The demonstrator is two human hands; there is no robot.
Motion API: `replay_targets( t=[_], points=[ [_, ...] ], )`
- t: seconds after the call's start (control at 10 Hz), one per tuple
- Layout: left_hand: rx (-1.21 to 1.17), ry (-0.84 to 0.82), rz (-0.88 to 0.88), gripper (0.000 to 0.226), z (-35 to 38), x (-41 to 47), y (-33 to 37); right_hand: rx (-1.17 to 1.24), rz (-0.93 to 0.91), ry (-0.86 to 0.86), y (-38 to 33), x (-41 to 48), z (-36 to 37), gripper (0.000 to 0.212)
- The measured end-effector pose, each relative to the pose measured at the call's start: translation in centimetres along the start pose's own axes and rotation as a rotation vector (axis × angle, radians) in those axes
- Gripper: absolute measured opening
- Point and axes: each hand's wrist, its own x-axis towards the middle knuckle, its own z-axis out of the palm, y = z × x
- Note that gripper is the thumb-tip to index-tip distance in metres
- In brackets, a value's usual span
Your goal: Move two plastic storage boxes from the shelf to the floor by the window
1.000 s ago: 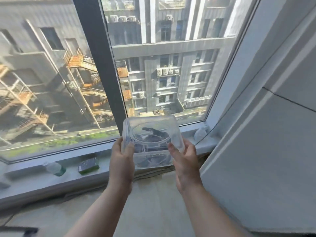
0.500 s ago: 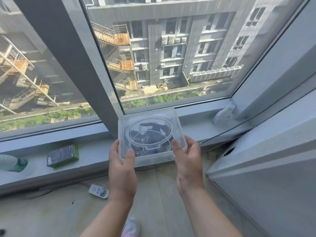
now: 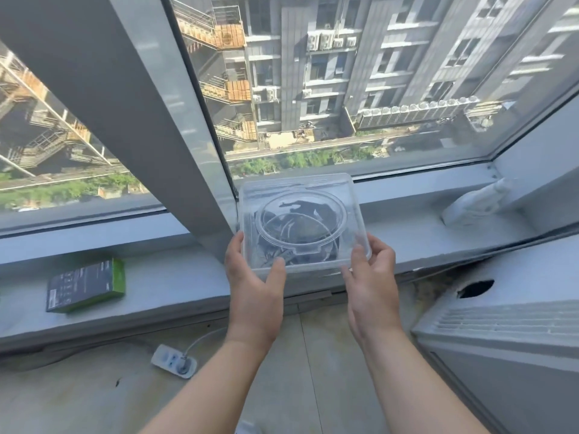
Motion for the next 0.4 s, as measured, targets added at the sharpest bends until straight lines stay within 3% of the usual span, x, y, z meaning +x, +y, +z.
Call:
replay_targets(
  t=[0.2,0.4],
  points=[
    [0.005,-0.004,-0.011,0.069,-0.3,0.8,0.0,-0.026,0.014,0.056,-0.2,0.6,1.3,0.029],
    [-0.020,0.117,-0.070,0.040,-1.9,0.4,1.4,0.049,0.065,0.073,-1.4,-0.3,0.5,0.038]
  ],
)
